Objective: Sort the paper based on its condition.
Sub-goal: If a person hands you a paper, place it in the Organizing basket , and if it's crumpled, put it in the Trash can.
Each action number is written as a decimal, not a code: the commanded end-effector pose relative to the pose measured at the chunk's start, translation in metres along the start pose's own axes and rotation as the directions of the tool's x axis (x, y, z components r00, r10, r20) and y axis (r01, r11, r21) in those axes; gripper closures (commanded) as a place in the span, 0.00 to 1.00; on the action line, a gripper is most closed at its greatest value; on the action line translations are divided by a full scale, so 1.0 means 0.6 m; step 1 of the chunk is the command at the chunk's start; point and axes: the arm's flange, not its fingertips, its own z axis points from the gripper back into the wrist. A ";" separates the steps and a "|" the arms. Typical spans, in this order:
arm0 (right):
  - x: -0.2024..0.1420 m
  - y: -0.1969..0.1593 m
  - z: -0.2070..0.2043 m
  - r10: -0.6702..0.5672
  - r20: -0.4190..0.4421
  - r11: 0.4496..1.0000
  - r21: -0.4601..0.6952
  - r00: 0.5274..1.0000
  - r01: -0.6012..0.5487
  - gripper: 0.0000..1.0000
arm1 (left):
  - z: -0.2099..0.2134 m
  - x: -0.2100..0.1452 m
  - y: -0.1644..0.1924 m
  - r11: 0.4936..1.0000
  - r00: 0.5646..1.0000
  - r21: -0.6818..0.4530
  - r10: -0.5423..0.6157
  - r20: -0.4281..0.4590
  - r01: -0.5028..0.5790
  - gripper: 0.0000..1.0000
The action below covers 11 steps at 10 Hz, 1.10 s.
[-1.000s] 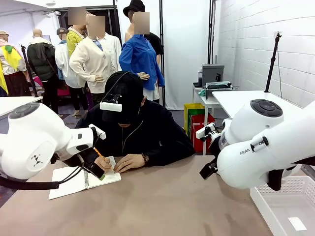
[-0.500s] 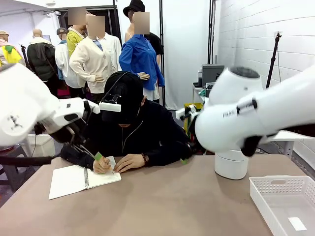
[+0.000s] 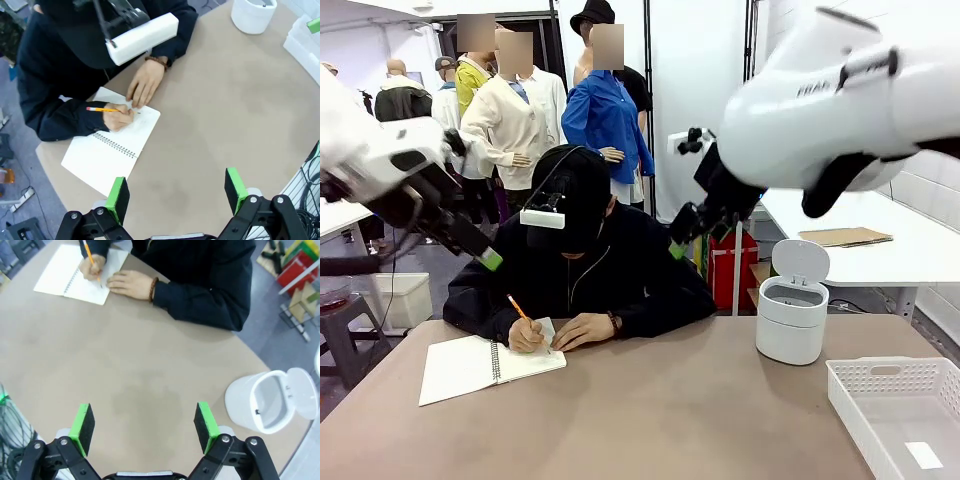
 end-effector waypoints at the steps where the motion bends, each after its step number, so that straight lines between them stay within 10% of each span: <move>1: -0.005 -0.013 0.027 0.024 0.025 0.999 0.036 0.999 -0.025 0.00 | 0.043 -0.009 0.002 0.999 0.999 0.048 0.023 0.028 -0.024 0.00; 11: -0.009 -0.046 0.145 -0.019 0.127 1.000 0.009 0.992 0.018 0.00 | 0.132 -0.024 0.030 0.982 0.992 0.170 0.060 0.107 -0.078 0.00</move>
